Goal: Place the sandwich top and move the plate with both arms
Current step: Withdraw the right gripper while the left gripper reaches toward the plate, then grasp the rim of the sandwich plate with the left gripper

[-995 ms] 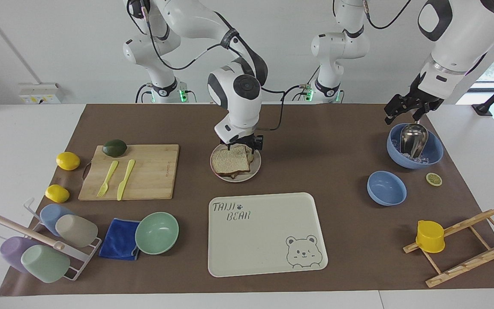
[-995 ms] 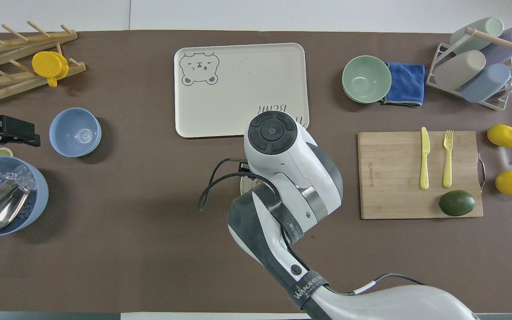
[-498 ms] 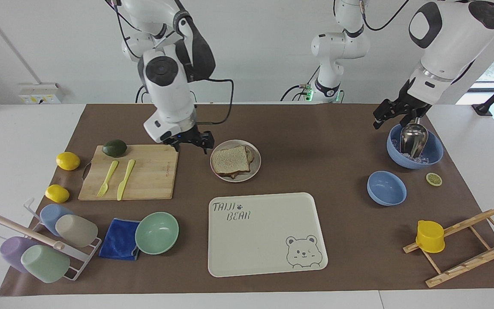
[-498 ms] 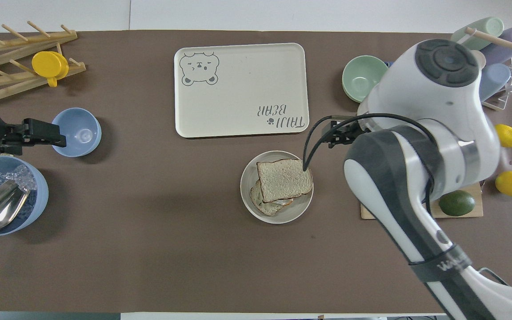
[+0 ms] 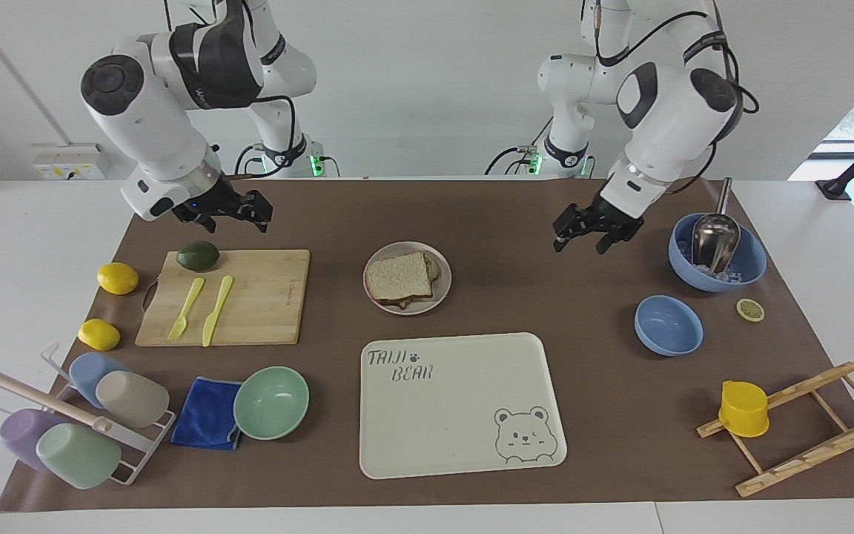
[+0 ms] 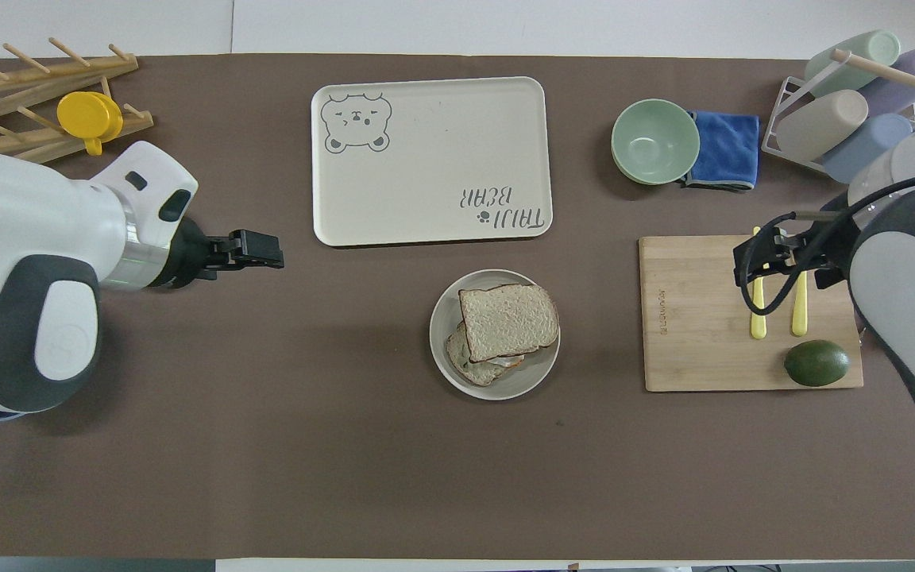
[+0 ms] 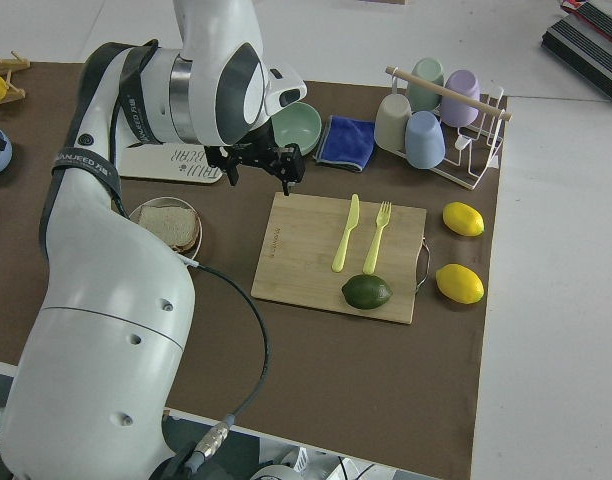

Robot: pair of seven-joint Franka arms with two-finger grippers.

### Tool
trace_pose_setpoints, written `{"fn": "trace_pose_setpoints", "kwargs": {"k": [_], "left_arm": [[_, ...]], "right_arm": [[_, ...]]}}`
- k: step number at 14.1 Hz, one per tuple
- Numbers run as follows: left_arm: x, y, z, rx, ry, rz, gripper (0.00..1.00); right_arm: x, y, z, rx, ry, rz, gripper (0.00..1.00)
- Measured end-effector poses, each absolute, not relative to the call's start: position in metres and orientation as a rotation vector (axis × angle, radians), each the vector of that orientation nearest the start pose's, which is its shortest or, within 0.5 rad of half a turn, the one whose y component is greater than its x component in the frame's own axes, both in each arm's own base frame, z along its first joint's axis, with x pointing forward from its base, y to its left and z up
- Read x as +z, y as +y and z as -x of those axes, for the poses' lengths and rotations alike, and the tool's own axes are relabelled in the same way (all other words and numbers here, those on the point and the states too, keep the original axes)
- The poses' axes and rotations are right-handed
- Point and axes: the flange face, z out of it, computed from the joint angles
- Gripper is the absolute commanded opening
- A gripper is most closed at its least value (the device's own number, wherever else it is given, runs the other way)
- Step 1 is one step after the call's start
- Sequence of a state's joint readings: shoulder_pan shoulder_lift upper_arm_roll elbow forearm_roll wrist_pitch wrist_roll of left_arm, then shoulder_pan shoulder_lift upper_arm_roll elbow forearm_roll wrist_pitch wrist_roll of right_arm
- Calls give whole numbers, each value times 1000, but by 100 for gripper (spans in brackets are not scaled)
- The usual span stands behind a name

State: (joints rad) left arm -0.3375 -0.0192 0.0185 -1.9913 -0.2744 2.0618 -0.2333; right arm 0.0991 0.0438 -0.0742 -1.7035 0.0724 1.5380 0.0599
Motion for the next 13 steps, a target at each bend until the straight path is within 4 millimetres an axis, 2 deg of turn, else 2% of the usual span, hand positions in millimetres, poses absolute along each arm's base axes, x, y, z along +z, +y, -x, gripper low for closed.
{"fn": "trace_pose_setpoints", "kwargs": {"k": [3,6,8,13], "left_arm": [[430,-261,-525,-56,-44,3416,100],[384,-304,-517,-20,13,3410,98],[363,-318,-511,29,6,3421,95],[338,-330,-492,70,9,3422,95]], "right_arm": [[541,0,-546,354,52,3068,100],[543,10,-549,355,-19,3148,100],[543,14,-553,359,-48,3156,100],[561,6,-552,368,-43,3153,100]]}}
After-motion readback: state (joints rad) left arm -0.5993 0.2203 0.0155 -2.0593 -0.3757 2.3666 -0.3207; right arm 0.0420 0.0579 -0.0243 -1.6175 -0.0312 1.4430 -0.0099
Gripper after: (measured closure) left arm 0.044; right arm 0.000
